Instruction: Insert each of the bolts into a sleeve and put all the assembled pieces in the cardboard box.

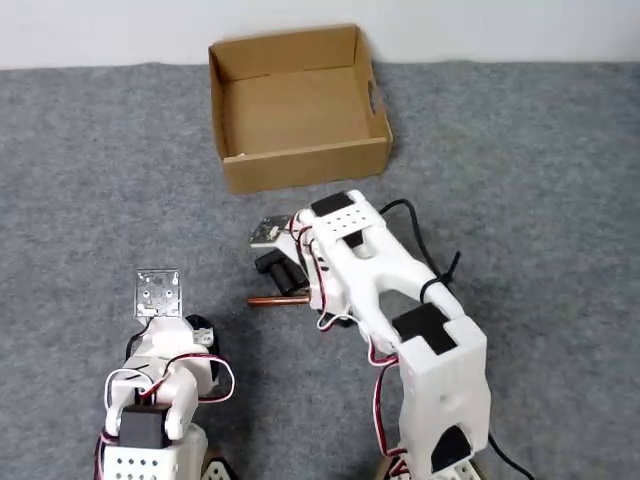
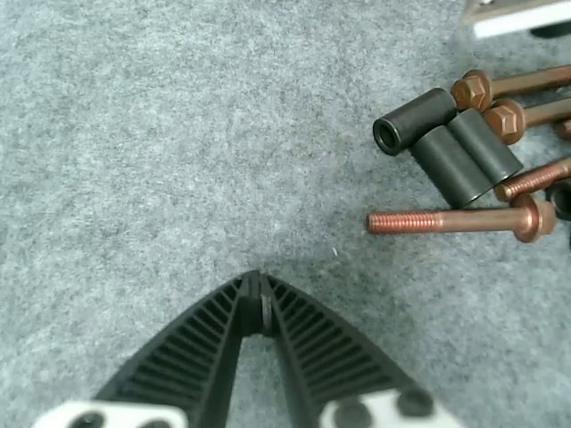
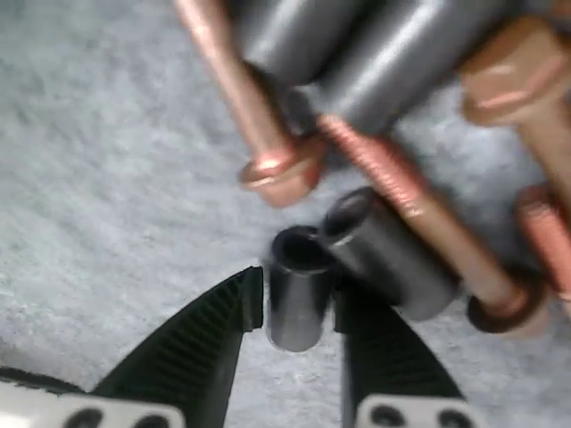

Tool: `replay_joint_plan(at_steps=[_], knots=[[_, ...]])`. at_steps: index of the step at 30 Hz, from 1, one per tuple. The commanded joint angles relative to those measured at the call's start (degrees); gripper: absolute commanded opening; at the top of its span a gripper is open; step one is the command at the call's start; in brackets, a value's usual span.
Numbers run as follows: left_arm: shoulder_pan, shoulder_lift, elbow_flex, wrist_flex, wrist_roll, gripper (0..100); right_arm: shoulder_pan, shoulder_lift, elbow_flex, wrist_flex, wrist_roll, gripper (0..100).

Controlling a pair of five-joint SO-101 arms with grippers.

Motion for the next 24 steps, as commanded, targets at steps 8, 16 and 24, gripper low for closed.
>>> replay_joint_plan(at_steps=[8,16,24], knots=[[-0.2,0.1,-0.4,0.0,-0.3,1,0.2,-5.1,-0.4,3.6,-0.7,0.9],[-0.2,0.1,-0.4,0.0,-0.3,1,1.2,-22.7,-0.4,13.2,-5.8,0.9],[-0.2,0.1,-0.4,0.0,-0.3,1,6.9,-37.3,-0.1,18.1,-21.5,0.9]])
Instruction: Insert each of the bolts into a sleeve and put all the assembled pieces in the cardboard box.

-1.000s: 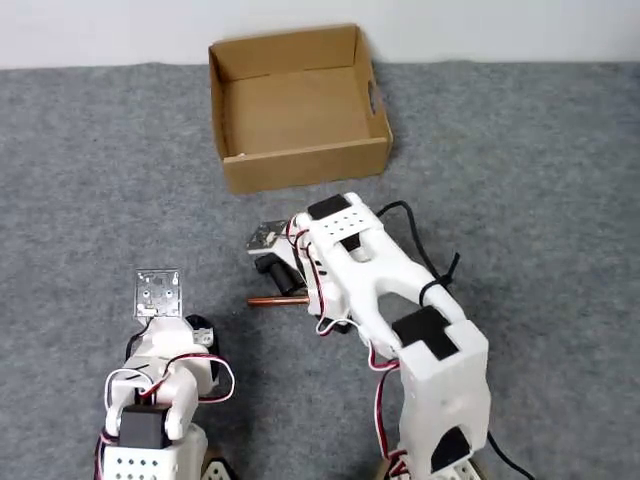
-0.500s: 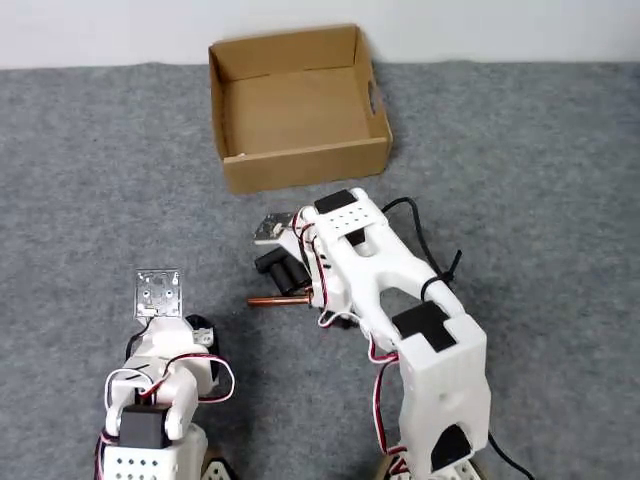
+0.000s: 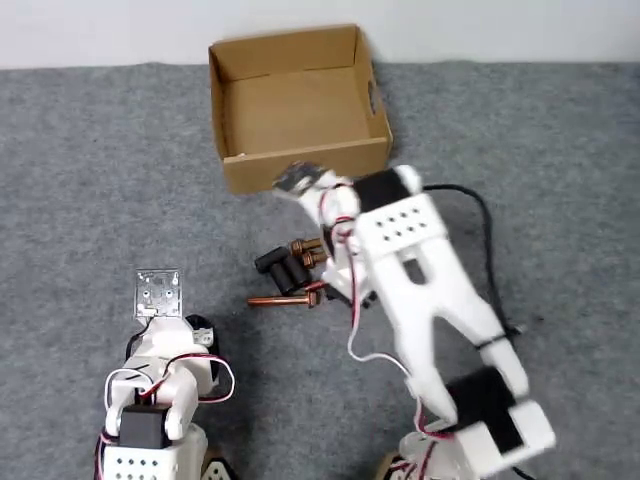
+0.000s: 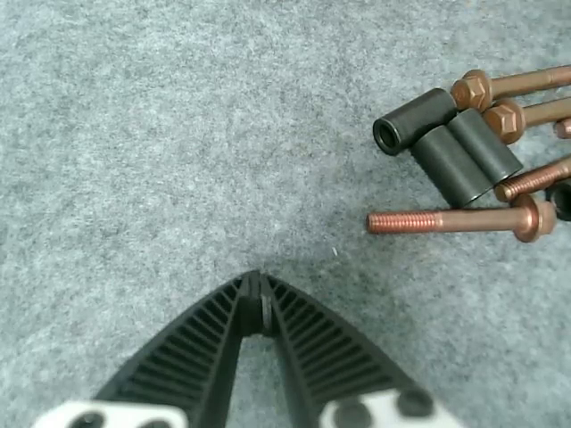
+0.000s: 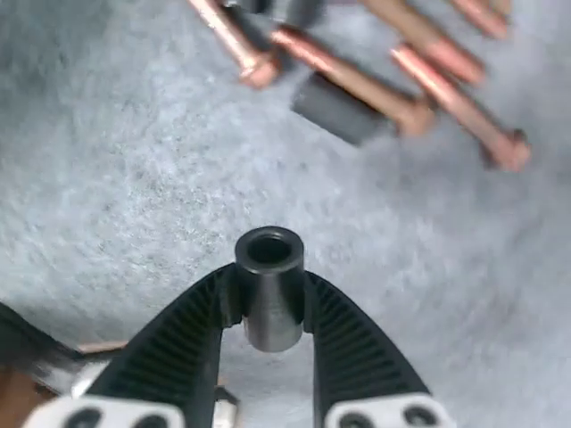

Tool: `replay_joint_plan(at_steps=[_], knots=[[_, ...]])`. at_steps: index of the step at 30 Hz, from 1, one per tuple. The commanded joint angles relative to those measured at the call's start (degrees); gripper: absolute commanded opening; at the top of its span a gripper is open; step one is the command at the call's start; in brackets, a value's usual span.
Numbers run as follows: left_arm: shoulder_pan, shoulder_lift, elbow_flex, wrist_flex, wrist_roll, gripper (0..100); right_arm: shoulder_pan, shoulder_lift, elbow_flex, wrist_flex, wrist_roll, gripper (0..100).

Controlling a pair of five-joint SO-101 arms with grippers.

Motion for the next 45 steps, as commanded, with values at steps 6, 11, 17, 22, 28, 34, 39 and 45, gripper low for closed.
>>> replay_joint_plan(at_steps=[6,11,17,22,28,34,39,45], knots=[[-0.2,0.1,-0.4,0.0,-0.3,1,14.4,-11.5,-0.7,0.7,-14.5,0.9],[-0.2,0.1,-0.4,0.0,-0.3,1,23.6,-16.3,-0.6,-2.5,-24.6,0.8],[-0.2,0.1,-0.4,0.0,-0.3,1,27.9,-19.0,1.8,-2.5,-31.3,0.8],[-0.2,0.1,-0.4,0.0,-0.3,1,27.9,-25.2,7.7,-2.9,-35.3,0.8],[0.3,0.1,-0.4,0.0,-0.4,1,28.1,-36.1,18.5,-5.9,-42.5,0.8],[4.3,0.1,-0.4,-0.2,-0.3,1,27.9,-47.8,28.8,-6.1,-42.6,0.8],[7.7,0.0,-1.4,-1.6,-0.5,1,28.2,-57.3,36.0,-6.5,-42.5,0.8],[7.7,0.4,-7.0,-2.8,-0.5,1,28.3,-65.2,45.8,-6.5,-42.5,0.8]])
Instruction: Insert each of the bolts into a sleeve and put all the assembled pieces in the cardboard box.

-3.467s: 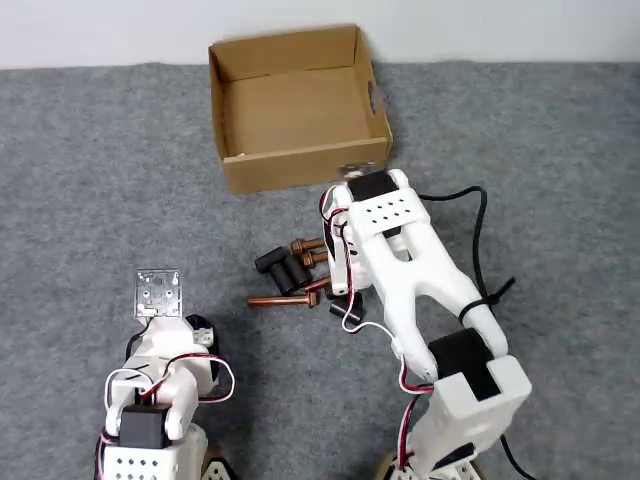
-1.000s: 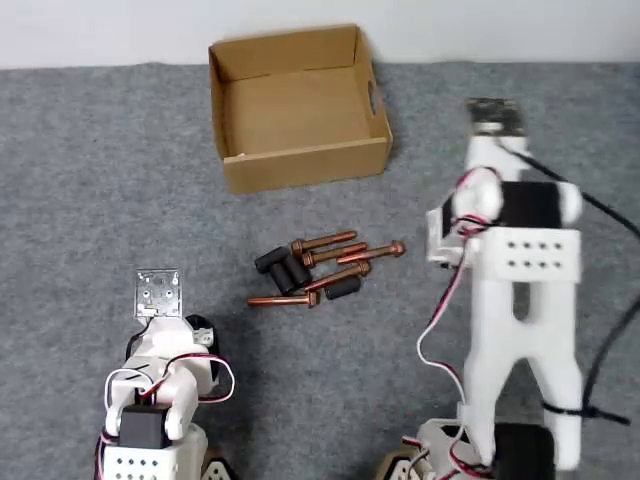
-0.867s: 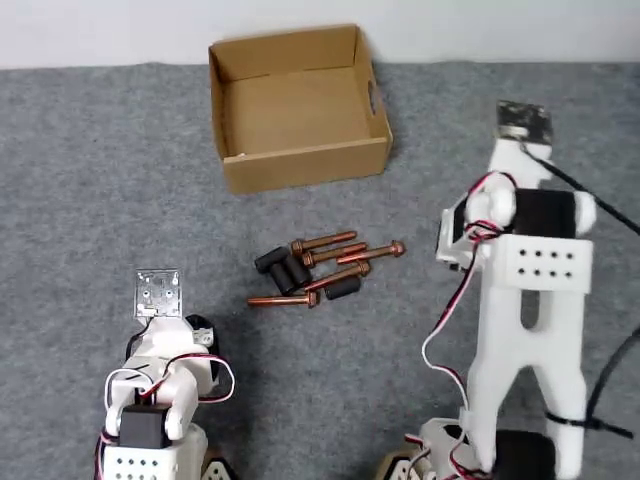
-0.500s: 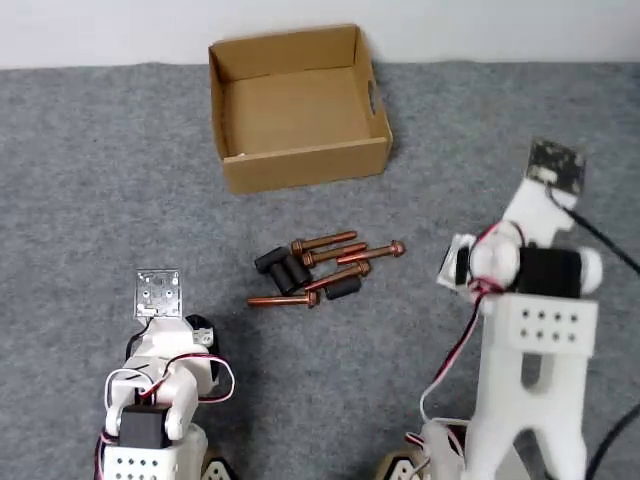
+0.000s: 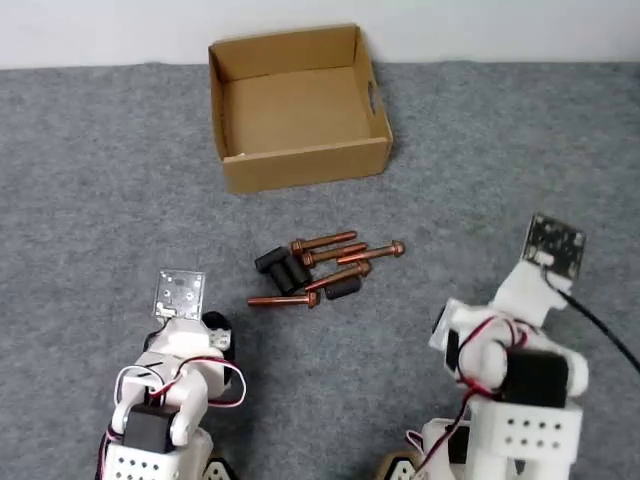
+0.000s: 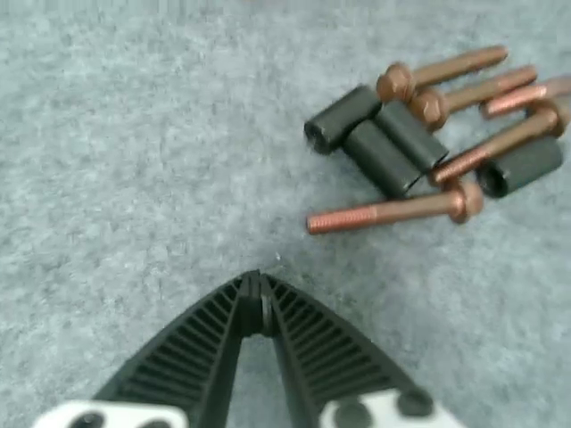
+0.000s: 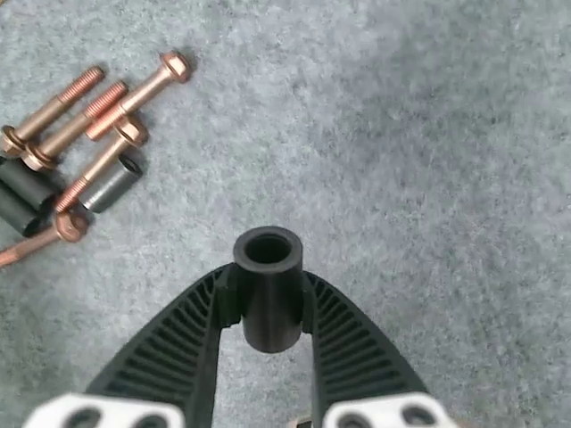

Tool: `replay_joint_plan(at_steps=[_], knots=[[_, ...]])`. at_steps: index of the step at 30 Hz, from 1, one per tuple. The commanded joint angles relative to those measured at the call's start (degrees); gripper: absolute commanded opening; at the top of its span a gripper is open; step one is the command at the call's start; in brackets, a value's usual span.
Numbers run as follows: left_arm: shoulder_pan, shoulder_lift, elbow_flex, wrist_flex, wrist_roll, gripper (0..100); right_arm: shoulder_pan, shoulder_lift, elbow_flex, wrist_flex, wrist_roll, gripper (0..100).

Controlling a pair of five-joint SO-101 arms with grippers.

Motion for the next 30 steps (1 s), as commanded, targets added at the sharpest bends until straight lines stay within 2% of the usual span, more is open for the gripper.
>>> replay_joint_plan(at_steps=[1,8,13,15,18,21,27,30], knots=[[0.5,0.4,-7.1,-1.5,-0.4,1,0.7,-4.4,4.4,-1.3,-0.5,0.8],[0.8,3.6,-19.9,-1.2,-6.9,1,1.3,-14.1,11.7,-4.7,-0.5,0.8],[1.0,20.8,-28.6,-0.3,-8.5,1,1.4,-20.6,13.7,-5.3,-0.4,0.8],[1.4,29.4,-33.8,1.8,-8.8,1,1.4,-20.9,13.8,-5.3,-0.4,0.8],[5.2,42.1,-40.9,7.6,-12.8,1,1.4,-21.0,14.2,-5.3,-0.4,0.8],[9.8,53.6,-46.0,11.6,-19.5,1,1.4,-21.0,14.3,-5.4,-0.4,0.8],[13.4,71.1,-55.1,12.7,-43.3,1,1.7,-21.2,14.5,-5.4,-0.4,0.8],[14.9,78.4,-61.1,14.3,-44.9,1,4.3,-21.5,14.9,-5.5,-0.4,0.8]])
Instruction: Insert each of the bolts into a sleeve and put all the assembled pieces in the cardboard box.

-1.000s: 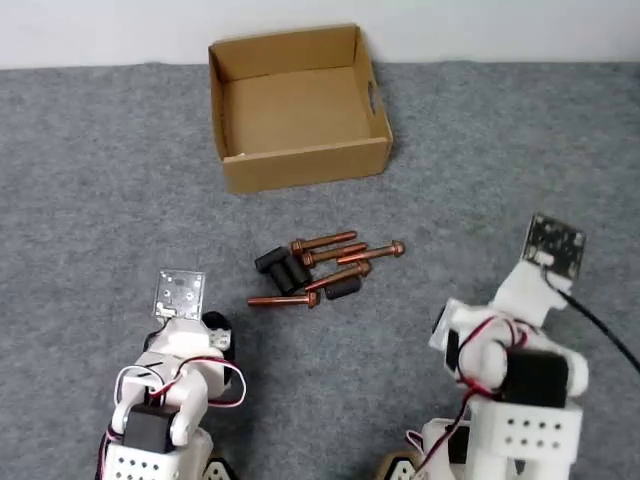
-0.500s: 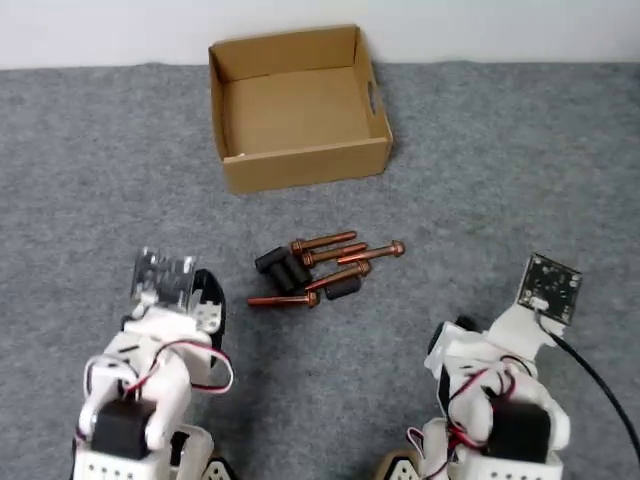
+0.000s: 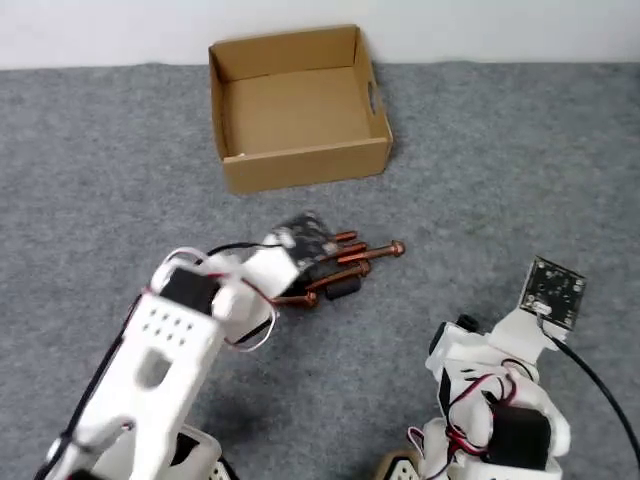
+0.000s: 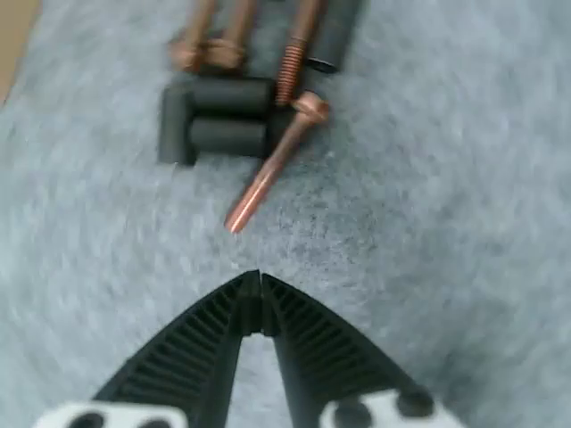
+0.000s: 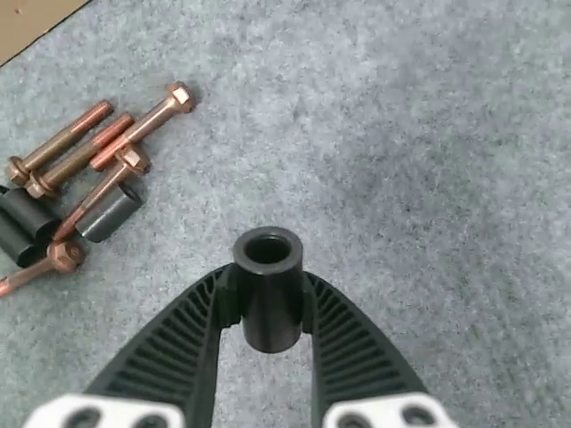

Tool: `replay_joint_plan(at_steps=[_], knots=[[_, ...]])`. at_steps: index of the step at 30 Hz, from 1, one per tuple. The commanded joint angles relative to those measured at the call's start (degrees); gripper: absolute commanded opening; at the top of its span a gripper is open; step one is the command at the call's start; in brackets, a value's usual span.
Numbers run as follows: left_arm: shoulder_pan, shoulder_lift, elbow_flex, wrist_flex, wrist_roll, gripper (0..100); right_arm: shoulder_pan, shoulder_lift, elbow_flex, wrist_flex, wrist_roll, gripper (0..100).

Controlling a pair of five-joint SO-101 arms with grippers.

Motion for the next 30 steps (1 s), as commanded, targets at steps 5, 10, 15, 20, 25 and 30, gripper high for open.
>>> replay_joint_plan(at_steps=[5,10,15,20,25,30], knots=[[6.2,18.5,-16.9,10.4,-10.4,8,2.9,-0.2,-0.3,-1.4,-0.1,0.8],[7.8,28.5,-23.3,12.0,-14.1,14,2.9,0.2,-0.2,-1.4,-0.1,0.8],[6.0,37.0,-28.4,12.0,-16.9,14,2.9,0.2,-0.2,-1.4,-0.1,0.8],[4.0,43.8,-35.0,11.7,-17.0,14,2.9,0.2,-0.1,-1.4,-0.1,0.8],[4.1,49.1,-40.0,11.7,-17.0,14,2.9,0.2,0.6,-1.8,-0.1,0.8],[4.0,53.0,-43.3,11.6,-17.0,14,2.9,0.2,0.7,-1.8,-0.1,0.8]])
